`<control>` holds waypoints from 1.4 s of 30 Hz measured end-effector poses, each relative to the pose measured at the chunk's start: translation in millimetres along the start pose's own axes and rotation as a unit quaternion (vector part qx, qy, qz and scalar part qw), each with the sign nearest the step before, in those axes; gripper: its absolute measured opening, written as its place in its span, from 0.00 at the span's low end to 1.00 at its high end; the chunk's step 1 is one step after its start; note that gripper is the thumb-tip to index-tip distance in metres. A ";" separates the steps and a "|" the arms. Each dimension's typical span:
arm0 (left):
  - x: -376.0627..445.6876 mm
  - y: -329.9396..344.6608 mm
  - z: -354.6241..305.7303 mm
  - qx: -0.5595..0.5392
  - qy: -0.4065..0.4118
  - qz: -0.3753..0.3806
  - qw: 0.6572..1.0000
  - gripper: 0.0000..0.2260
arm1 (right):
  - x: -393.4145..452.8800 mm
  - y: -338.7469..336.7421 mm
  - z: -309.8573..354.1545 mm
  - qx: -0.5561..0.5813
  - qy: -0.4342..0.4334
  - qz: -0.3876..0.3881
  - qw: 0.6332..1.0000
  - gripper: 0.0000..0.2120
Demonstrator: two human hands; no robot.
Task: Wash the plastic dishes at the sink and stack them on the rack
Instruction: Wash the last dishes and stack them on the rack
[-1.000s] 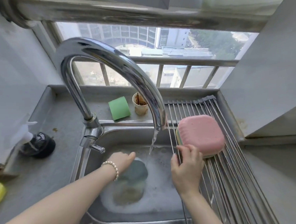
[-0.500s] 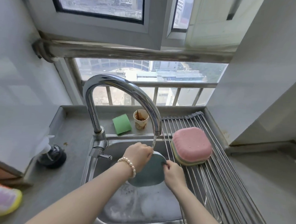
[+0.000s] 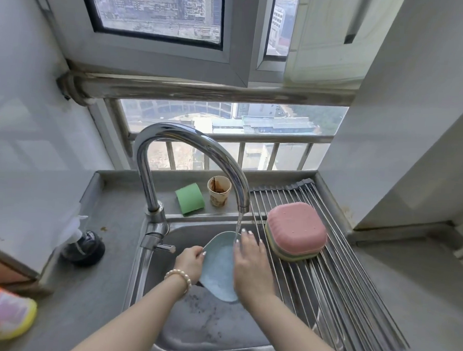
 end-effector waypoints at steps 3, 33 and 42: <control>0.6 3.8 -2.6 -0.046 0.015 -0.013 0.999 0.08 | -7.9 26.5 10.7 -0.078 -0.032 0.072 0.994 0.34; -2.6 -20.9 -39.0 0.062 0.020 0.037 0.997 0.17 | -17.6 18.6 -46.7 0.596 -0.037 0.001 0.802 0.05; -10.6 -1.9 -49.8 -0.186 0.074 0.081 0.976 0.14 | 0.3 -21.0 -49.8 0.635 0.040 0.034 0.771 0.09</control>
Point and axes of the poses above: each hand's wrist, its own x-axis towards the middle knuckle, its own y-axis out of the palm, z = x × y, the point moved 6 cm from there along x, towards the middle knuckle, and after that the axes turned 14 degrees about z, right-handed, at the moved point
